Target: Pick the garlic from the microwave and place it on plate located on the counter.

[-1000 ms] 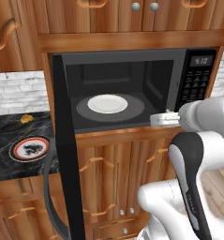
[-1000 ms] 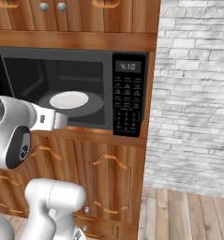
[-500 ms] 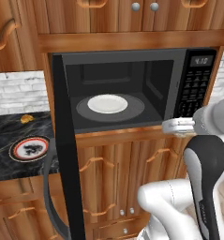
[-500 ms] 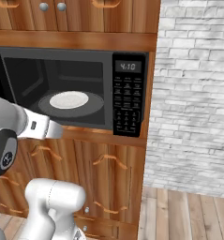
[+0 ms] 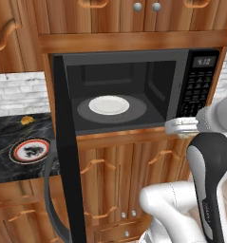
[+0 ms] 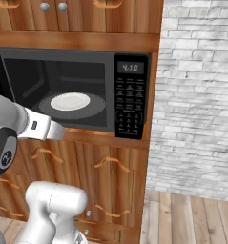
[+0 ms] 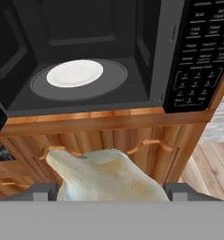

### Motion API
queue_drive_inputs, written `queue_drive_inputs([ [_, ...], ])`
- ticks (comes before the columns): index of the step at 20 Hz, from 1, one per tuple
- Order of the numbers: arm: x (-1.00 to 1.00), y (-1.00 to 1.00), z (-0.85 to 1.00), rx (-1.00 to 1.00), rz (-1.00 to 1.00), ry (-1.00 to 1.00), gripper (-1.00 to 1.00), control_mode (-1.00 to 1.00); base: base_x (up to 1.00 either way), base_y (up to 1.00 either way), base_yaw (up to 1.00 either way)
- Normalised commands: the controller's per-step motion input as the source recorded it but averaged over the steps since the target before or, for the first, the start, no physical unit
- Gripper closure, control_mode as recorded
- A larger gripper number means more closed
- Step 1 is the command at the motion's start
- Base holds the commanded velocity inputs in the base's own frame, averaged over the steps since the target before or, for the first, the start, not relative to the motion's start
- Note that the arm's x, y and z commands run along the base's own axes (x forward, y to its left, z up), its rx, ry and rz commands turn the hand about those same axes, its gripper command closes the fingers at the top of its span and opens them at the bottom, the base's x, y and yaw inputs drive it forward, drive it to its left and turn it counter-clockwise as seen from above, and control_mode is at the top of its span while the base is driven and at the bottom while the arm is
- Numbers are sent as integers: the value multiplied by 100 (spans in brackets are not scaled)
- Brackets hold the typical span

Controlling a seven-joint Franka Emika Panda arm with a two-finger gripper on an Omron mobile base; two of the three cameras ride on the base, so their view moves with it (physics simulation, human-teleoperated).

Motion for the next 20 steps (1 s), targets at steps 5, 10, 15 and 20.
queue_drive_inputs([
  [5, 0, 0, 0, -1, 0, 1, 100, -100, 0, 0, 0],
  [10, -2, 0, 0, 0, 0, 0, 100, 100, -36, -14, 0],
  [15, 0, 0, 0, 0, 0, 0, 100, 100, -81, -67, 16],
  [20, 0, 0, 0, 0, 0, 0, 100, 100, -42, -32, 77],
])
